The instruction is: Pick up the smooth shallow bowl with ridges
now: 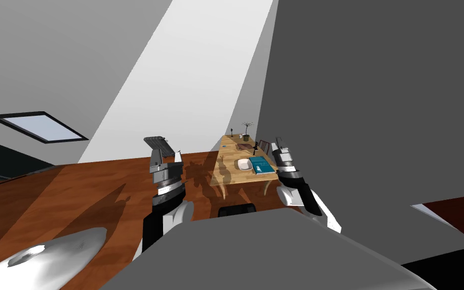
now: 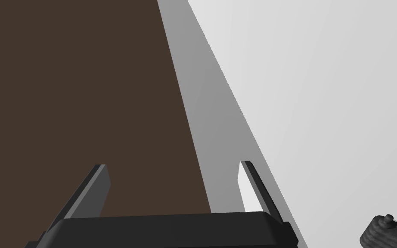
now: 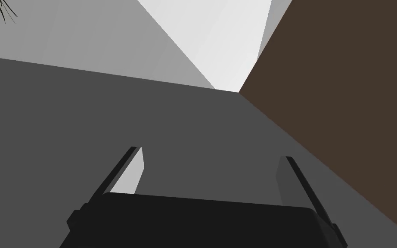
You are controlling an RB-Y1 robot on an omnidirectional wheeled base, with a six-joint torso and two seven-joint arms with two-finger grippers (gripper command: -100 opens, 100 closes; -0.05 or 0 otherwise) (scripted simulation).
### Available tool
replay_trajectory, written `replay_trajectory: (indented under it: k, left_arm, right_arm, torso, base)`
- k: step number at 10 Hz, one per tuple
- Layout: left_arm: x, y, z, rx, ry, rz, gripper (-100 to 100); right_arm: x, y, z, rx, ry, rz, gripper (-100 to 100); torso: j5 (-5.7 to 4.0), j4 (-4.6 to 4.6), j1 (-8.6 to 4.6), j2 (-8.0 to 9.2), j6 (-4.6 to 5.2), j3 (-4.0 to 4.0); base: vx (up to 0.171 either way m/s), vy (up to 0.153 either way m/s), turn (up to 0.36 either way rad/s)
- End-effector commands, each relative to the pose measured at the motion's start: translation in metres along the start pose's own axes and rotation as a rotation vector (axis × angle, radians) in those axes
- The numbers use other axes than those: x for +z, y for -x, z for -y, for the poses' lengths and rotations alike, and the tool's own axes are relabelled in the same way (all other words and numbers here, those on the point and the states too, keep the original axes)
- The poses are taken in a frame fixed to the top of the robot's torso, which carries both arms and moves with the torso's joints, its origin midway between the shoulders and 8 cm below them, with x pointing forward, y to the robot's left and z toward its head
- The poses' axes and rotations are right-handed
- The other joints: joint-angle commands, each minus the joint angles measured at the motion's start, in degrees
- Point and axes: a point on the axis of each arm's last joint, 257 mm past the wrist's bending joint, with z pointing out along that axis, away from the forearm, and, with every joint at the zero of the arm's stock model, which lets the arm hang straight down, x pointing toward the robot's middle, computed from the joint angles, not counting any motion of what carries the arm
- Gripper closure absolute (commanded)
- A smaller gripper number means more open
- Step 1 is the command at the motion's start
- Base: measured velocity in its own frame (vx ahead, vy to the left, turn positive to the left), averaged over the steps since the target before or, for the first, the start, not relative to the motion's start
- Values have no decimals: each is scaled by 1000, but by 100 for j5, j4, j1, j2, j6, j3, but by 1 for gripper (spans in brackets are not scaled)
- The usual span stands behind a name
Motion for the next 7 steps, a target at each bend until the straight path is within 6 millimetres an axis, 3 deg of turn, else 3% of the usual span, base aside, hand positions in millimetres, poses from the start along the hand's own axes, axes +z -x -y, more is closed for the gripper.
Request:
replay_trajectory:
  k: [1, 6, 7]
  left_arm:
    - [0, 0, 0, 0, 0, 0, 0]
    - [0, 0, 0, 0, 0, 0, 0]
    - [0, 0, 0, 0, 0, 0, 0]
  right_arm:
    - [-3, -8, 8, -32, -5, -25, -100]
    - [-9, -58, 61, -326, -26, -246, -100]
    - [-11, -59, 65, -335, -33, -250, -100]
  torso:
    - [0, 0, 0, 0, 0, 0]
    - [0, 0, 0, 0, 0, 0]
    - [0, 0, 2, -1, 0, 0]
  base:
    - [-3, -42, 2]
    - [-10, -46, 9]
    - [-8, -33, 7]
